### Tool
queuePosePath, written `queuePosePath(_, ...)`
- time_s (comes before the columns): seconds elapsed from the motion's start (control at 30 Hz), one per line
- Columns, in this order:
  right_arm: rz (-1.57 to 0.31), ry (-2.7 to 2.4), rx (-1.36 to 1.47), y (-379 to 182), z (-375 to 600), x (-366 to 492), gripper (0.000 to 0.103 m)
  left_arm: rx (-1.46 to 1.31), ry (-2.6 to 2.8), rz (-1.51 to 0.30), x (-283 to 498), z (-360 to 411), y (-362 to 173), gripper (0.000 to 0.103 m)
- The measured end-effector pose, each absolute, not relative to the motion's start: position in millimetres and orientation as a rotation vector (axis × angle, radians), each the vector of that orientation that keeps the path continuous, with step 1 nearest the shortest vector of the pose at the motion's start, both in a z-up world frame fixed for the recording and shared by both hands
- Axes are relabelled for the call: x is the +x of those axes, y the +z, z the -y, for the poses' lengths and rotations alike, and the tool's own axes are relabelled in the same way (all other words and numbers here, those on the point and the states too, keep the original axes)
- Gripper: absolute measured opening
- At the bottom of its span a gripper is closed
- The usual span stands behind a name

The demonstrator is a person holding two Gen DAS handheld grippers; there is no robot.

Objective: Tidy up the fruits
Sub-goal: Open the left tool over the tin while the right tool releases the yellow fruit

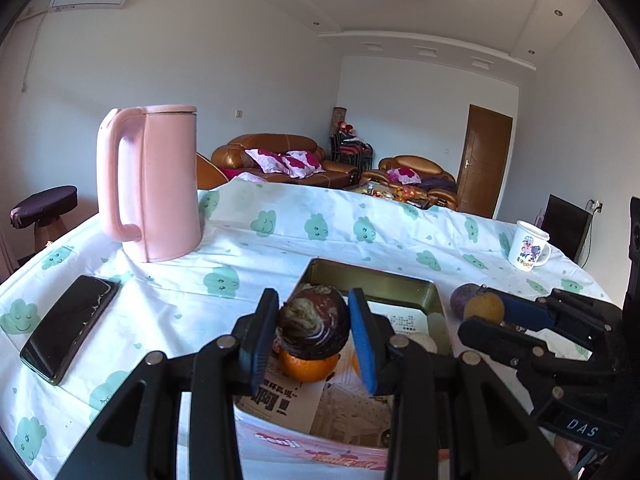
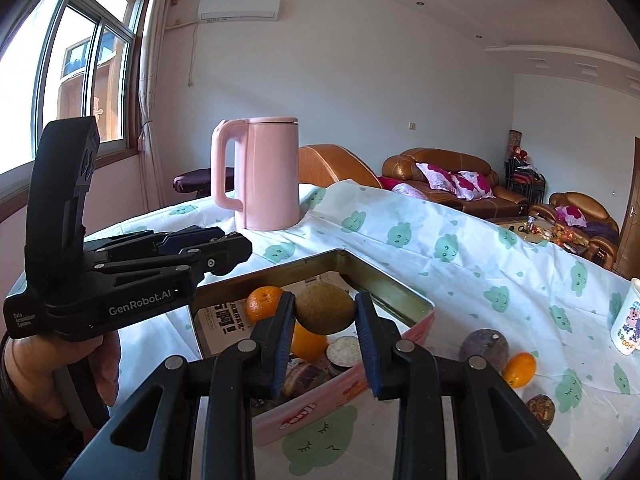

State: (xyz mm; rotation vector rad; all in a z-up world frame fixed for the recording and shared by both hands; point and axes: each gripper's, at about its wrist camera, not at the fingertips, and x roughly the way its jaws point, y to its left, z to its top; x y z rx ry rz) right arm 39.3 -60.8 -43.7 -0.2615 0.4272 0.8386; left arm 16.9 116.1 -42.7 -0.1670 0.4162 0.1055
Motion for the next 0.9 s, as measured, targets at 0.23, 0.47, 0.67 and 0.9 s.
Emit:
queuePosePath(0.23, -0.503, 0.881, -0.342, -61, 24, 39, 0.032, -0.185, 0.119, -0.464, 19, -127, -54, 0.037)
queuePosePath(0.47, -0.57, 0.899, -0.374, -70, 11, 45, 0.033, -0.197, 0.133, -0.488, 22, -133, -60, 0.038)
queuePosePath(0.67, -0.593, 0.897, -0.338, -70, 16, 49, 0.039, -0.196, 0.135, -0.474, 19, -129, -58, 0.058)
queuePosePath(0.9, -0.543, 0.828, -0.308, -59, 60, 48, 0.047, -0.193, 0.122, -0.411, 14, -115, -39, 0.078)
